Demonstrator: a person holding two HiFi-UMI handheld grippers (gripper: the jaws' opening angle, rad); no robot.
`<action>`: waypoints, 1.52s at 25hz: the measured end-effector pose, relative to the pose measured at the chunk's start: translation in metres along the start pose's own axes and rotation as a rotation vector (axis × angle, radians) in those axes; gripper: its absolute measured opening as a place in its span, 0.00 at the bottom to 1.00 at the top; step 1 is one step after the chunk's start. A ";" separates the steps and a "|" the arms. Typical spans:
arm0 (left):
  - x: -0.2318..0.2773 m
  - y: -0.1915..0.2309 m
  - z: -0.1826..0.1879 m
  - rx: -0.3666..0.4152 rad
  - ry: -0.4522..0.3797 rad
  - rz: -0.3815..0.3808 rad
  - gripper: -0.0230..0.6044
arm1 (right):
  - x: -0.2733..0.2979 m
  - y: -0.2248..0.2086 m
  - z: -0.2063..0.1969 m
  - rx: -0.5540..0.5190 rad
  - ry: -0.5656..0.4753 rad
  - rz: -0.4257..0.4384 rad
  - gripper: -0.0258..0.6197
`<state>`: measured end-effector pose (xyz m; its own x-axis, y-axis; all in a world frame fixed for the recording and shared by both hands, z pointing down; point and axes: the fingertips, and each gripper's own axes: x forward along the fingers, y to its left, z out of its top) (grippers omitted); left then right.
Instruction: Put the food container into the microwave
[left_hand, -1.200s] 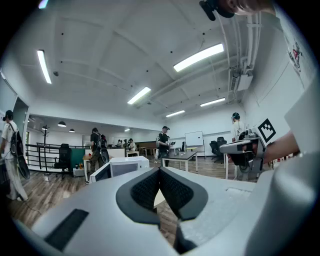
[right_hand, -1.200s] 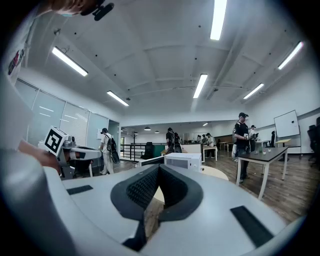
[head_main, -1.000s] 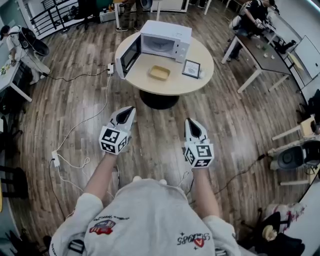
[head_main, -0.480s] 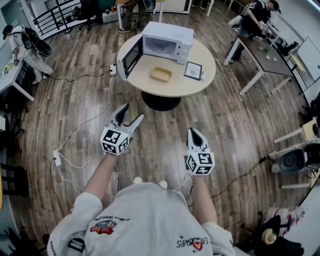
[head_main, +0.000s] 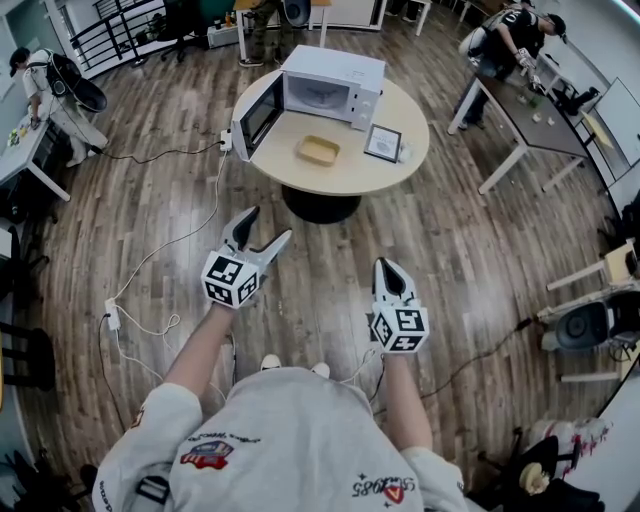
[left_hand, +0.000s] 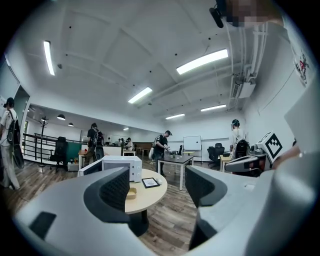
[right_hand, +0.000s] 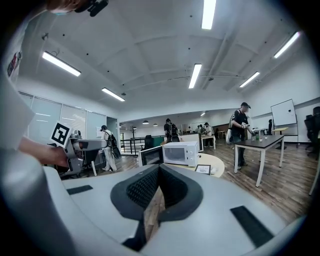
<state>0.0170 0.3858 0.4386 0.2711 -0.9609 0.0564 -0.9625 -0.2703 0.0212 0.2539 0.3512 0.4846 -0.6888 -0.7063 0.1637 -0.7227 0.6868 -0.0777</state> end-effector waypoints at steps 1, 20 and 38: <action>0.003 -0.003 0.001 -0.002 0.000 -0.001 0.56 | -0.002 -0.003 0.000 0.002 -0.001 0.001 0.03; 0.036 -0.051 -0.031 -0.077 0.057 0.086 0.56 | -0.013 -0.059 -0.009 0.023 0.022 0.066 0.03; 0.171 0.086 -0.029 -0.092 0.040 0.018 0.56 | 0.167 -0.079 0.018 0.013 0.029 0.025 0.03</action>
<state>-0.0191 0.1998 0.4795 0.2552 -0.9619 0.0978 -0.9633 -0.2442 0.1117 0.1951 0.1757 0.5000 -0.7047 -0.6835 0.1903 -0.7061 0.7018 -0.0945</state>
